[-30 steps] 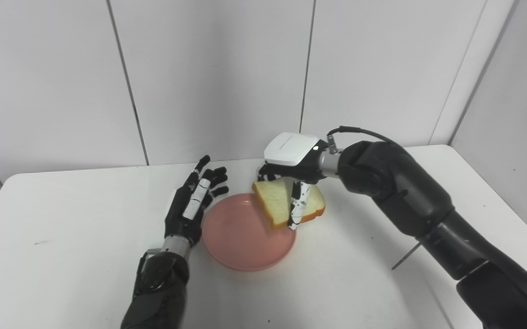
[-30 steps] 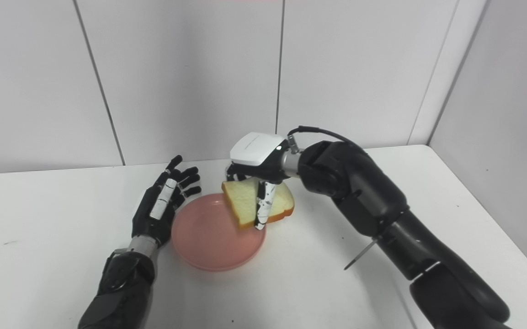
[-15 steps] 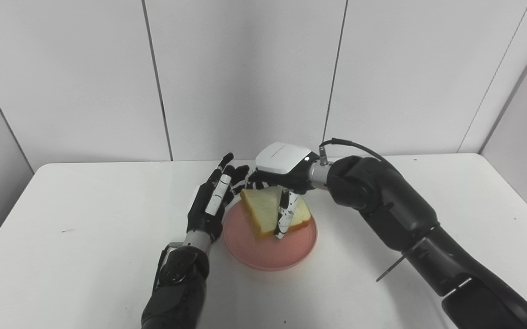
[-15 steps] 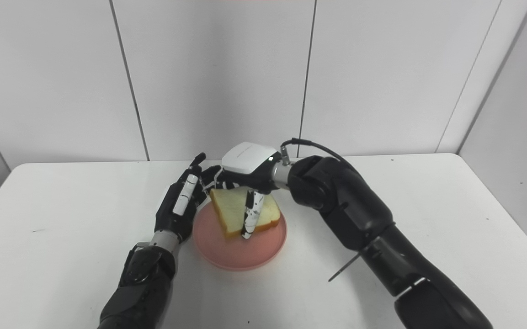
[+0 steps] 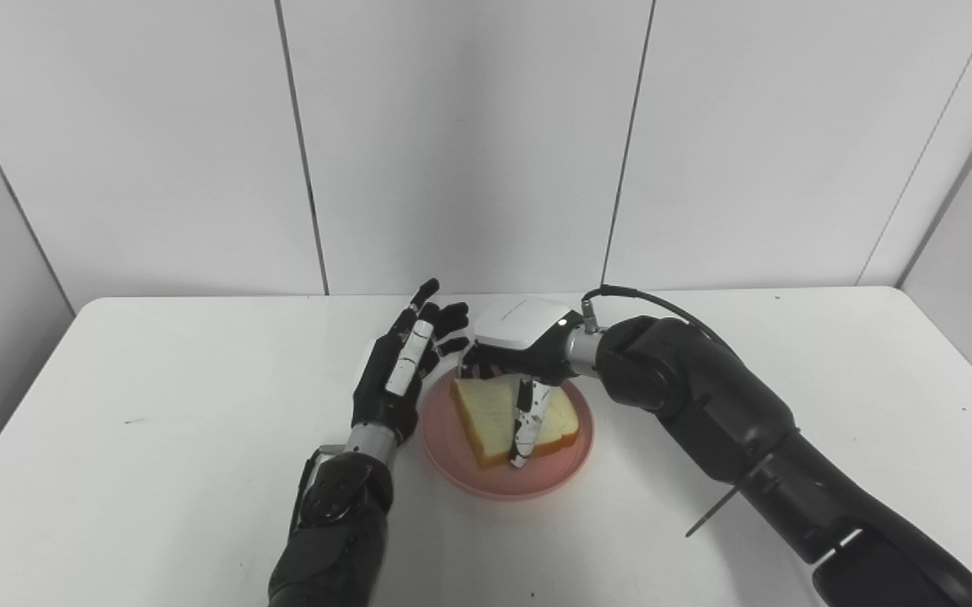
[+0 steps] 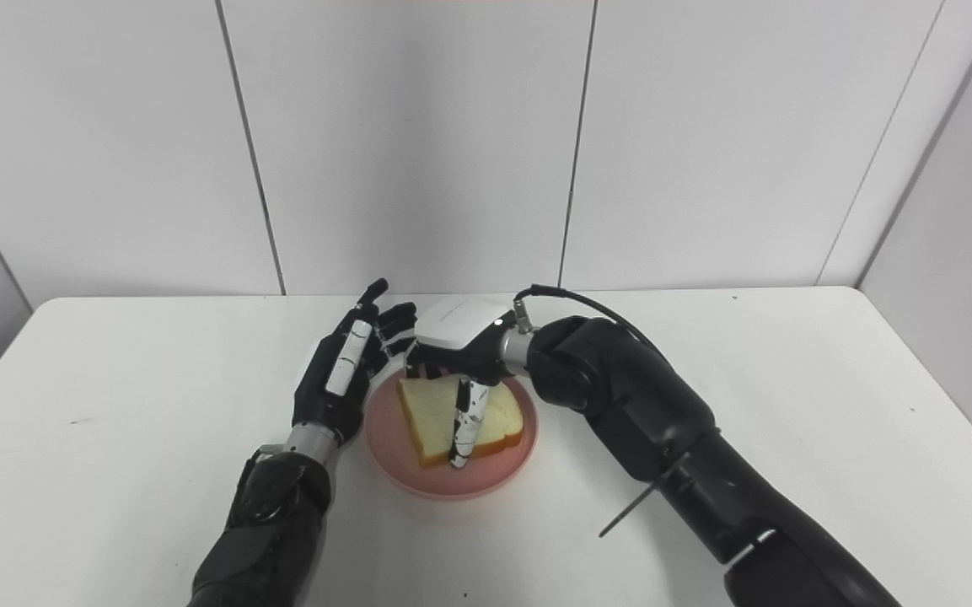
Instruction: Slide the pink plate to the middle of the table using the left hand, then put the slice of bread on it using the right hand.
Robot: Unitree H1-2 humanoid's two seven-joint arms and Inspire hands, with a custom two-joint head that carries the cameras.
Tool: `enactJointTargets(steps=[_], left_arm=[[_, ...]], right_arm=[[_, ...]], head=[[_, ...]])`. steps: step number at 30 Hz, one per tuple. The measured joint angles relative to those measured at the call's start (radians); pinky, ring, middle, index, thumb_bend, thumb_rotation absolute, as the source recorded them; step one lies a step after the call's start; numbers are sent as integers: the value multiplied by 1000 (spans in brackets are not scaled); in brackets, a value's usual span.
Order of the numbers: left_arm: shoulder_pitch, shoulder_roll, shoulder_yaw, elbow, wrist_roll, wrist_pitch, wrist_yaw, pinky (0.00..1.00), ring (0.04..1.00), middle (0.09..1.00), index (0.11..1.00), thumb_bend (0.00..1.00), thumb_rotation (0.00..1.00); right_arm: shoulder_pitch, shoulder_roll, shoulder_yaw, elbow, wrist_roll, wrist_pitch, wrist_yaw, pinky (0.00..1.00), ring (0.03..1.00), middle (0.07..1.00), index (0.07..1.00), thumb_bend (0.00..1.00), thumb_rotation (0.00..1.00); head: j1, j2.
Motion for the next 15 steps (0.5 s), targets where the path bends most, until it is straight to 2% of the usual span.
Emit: enactJointTargets(steps=[4, 10, 14, 15], left_arm=[[2, 0, 0, -4, 0, 0, 0, 706, 778, 722, 864, 878, 688], [2, 0, -4, -4, 1, 0, 5, 699, 775, 727, 863, 900, 708], [2, 0, -4, -4, -1, 0, 5, 702, 772, 709, 860, 898, 706], [2, 0, -4, -4, -1, 0, 5, 702, 779, 720, 861, 897, 707]], right_arm=[[1, 4, 6, 0, 9, 0, 4, 472, 552, 615, 647, 743, 370], [1, 3, 9, -1, 15, 0, 15, 495, 577, 629, 650, 753, 408], [7, 0, 9, -6, 16, 0, 11, 516, 616, 673, 676, 802, 438], [11, -1, 9, -7, 16, 0, 9, 547, 660, 709, 704, 865, 411]], head=[[0, 0], [1, 2], [-3, 3], [-3, 3]])
